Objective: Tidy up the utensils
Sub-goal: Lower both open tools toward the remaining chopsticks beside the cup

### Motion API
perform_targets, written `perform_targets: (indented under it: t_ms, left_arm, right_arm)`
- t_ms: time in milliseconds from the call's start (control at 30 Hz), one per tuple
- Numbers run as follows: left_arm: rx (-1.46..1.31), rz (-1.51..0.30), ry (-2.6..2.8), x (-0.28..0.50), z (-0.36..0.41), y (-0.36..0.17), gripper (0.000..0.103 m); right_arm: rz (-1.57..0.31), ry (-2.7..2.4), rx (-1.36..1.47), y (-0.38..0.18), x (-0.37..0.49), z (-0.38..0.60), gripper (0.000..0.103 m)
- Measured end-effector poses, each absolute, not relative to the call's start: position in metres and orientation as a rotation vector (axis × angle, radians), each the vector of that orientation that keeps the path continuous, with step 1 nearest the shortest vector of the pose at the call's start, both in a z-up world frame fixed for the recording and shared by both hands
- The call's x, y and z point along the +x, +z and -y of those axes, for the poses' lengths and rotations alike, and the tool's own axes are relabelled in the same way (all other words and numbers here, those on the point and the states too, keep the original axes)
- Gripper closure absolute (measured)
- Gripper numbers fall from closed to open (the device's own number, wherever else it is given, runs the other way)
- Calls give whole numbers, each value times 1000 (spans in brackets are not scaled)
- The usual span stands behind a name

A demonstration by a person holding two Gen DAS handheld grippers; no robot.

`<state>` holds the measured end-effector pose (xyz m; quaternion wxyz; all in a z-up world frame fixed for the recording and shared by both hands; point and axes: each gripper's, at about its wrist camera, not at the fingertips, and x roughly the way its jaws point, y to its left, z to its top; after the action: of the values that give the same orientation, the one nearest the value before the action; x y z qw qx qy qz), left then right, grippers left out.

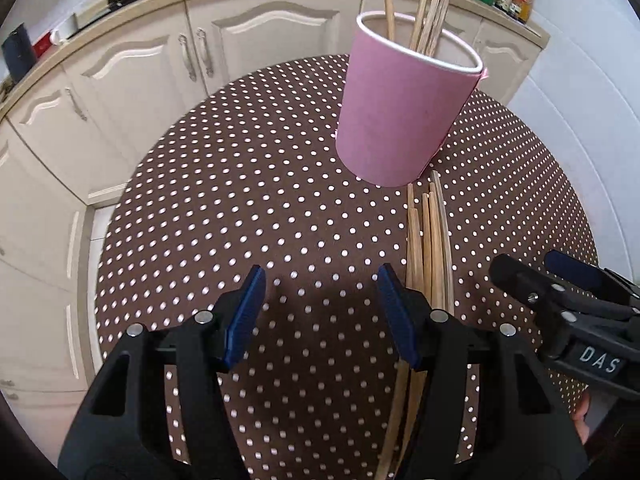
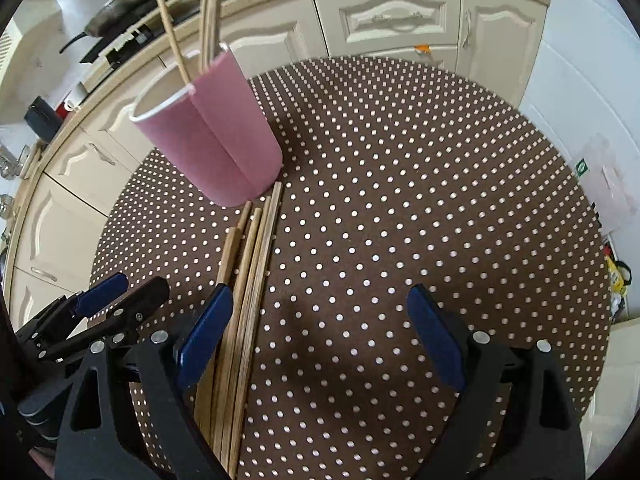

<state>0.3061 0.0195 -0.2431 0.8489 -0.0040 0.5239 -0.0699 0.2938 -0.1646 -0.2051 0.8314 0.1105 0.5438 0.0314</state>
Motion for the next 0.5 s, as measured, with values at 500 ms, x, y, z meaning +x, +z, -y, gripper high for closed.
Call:
perform_targets:
  t_ms: [500]
  left_arm:
    - [-5,-1197,-220,331,-31,-265,47]
  right_arm:
    - [-1251,7,126,-230,300,130,21]
